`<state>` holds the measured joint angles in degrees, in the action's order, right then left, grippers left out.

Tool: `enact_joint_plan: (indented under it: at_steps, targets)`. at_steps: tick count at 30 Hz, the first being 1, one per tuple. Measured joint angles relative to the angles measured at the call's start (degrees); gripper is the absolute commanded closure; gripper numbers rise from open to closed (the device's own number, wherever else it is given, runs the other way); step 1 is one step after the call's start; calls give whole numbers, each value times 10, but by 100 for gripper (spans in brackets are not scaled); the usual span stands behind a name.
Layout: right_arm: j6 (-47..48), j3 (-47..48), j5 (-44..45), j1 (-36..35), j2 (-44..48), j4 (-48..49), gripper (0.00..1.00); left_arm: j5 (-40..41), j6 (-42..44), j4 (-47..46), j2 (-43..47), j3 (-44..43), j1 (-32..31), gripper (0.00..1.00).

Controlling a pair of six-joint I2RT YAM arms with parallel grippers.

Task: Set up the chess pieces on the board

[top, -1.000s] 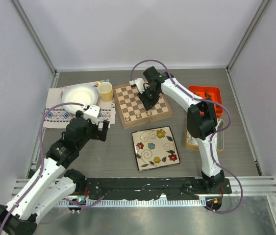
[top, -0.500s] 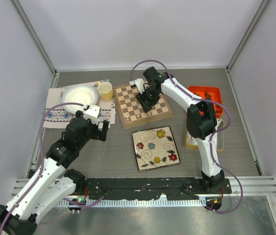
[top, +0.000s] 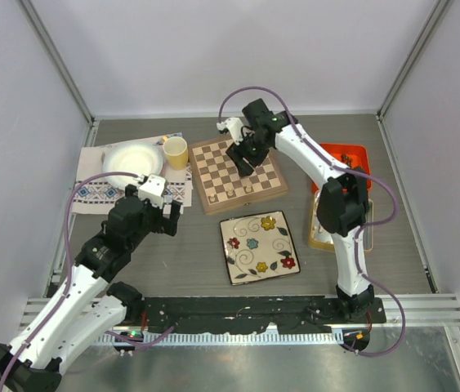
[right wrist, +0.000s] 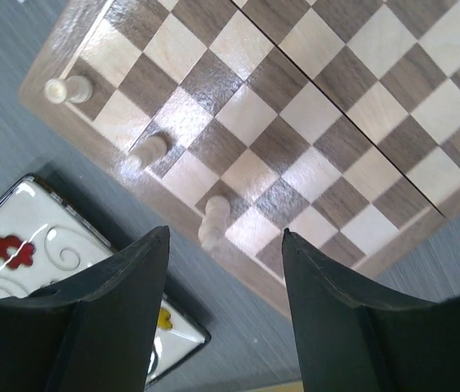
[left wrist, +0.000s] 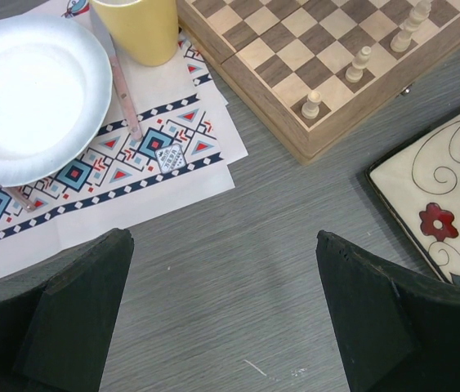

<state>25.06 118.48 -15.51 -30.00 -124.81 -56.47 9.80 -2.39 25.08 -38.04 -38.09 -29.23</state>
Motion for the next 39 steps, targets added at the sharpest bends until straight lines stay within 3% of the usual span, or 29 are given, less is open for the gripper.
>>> enact_joint_plan:
  at_steps: [3, 7, 12, 15, 18, 23, 29, 39]
  targets:
    - [9, -32, -7, 13, 62, -2, 37, -3, -2, 0, 11, 0, 0, 0]
    - [23, -132, -52, 71, 221, 12, 36, -21, -14, 0, 23, 0, 0, 1]
    - [17, -294, -104, 241, 417, 48, 39, -77, -69, -10, 24, -10, 0, 1]
    - [16, -402, -118, 351, 477, 57, 39, -124, -122, -42, 28, -12, 0, 0]
    - [19, -513, -109, 395, 492, 59, 42, -164, -174, -87, 38, -5, 0, 0]
    - [23, -618, -76, 408, 491, 64, 51, -196, -230, -129, 46, 18, 0, 0]
    - [22, -638, -66, 408, 459, 112, 61, -214, -277, -149, 45, 38, 0, 0]
    - [15, -660, -65, 406, 405, 163, 67, -216, -317, -158, 46, 58, 0, 0]
